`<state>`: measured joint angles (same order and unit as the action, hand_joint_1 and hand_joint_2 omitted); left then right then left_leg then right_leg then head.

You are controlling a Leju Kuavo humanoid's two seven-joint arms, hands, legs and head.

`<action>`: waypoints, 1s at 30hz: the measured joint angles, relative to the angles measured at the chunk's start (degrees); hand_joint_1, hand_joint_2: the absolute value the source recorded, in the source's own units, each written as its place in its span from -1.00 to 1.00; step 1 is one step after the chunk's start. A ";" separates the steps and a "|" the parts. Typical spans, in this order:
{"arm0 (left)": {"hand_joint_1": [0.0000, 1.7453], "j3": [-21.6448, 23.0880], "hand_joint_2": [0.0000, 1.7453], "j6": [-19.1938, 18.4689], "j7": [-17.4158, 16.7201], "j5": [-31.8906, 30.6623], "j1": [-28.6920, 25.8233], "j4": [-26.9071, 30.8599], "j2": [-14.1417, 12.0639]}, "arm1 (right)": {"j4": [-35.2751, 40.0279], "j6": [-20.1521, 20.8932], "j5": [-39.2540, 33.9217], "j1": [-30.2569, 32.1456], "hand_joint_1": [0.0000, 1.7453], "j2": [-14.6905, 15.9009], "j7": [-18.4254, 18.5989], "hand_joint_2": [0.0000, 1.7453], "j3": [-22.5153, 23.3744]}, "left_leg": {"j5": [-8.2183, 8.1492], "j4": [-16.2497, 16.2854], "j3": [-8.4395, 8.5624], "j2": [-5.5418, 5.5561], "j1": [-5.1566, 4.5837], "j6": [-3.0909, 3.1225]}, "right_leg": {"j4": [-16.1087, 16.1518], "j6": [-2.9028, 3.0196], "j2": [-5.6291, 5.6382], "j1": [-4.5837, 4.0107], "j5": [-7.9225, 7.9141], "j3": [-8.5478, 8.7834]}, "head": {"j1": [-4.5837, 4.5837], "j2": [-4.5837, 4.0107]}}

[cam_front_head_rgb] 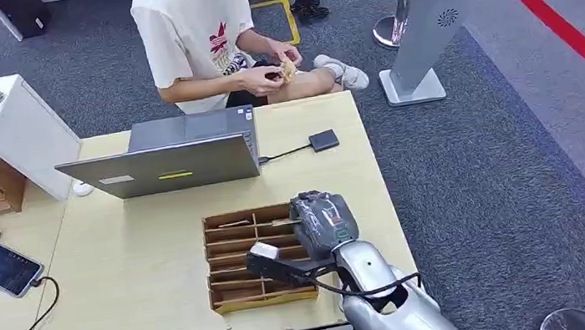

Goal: Pass the card to the sensor for recognition and then transmit it.

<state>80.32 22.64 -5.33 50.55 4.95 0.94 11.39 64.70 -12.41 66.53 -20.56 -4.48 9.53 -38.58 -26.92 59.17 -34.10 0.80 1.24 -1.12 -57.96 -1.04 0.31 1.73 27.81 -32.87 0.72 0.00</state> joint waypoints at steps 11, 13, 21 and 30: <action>-1.00 0.17 -1.00 0.00 -0.02 0.07 0.00 0.00 0.00 | -0.66 -0.04 0.11 -0.39 1.00 -0.18 0.00 1.00 0.48 | 0.00 0.00 0.01 0.00 0.00 0.00 | 0.00 0.00 0.00 0.00 0.00 0.00 | 0.00 0.00; -1.00 0.22 -1.00 0.00 -0.02 0.09 0.00 0.00 0.00 | -0.70 -0.04 0.11 -0.41 1.00 -0.18 0.02 1.00 0.48 | 0.00 0.00 0.01 0.00 0.00 0.00 | 0.00 0.00 0.00 0.00 0.00 0.00 | 0.00 0.00; -1.00 0.44 -1.00 0.02 -0.04 0.53 0.00 0.00 0.00 | -0.79 -0.11 -0.55 -0.43 1.00 -0.20 -0.07 1.00 0.85 | 0.00 0.00 0.02 0.00 0.00 0.00 | 0.00 0.00 0.00 0.00 0.00 0.01 | 0.02 0.00; -1.00 0.44 -1.00 0.87 0.79 3.41 -0.25 0.00 0.07 | 9.76 0.02 -12.02 2.00 1.00 -0.18 -3.54 1.00 3.71 | 0.01 0.01 0.01 0.00 0.00 -0.01 | 0.00 0.00 0.00 0.00 0.00 -0.01 | 0.00 0.00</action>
<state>80.76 23.52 -4.55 53.96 4.70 0.94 11.45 74.46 -12.39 54.51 -18.55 -4.66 5.99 -34.86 -26.91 59.18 -34.09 0.80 1.24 -1.13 -57.95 -1.03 0.32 1.73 27.81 -32.89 0.72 0.00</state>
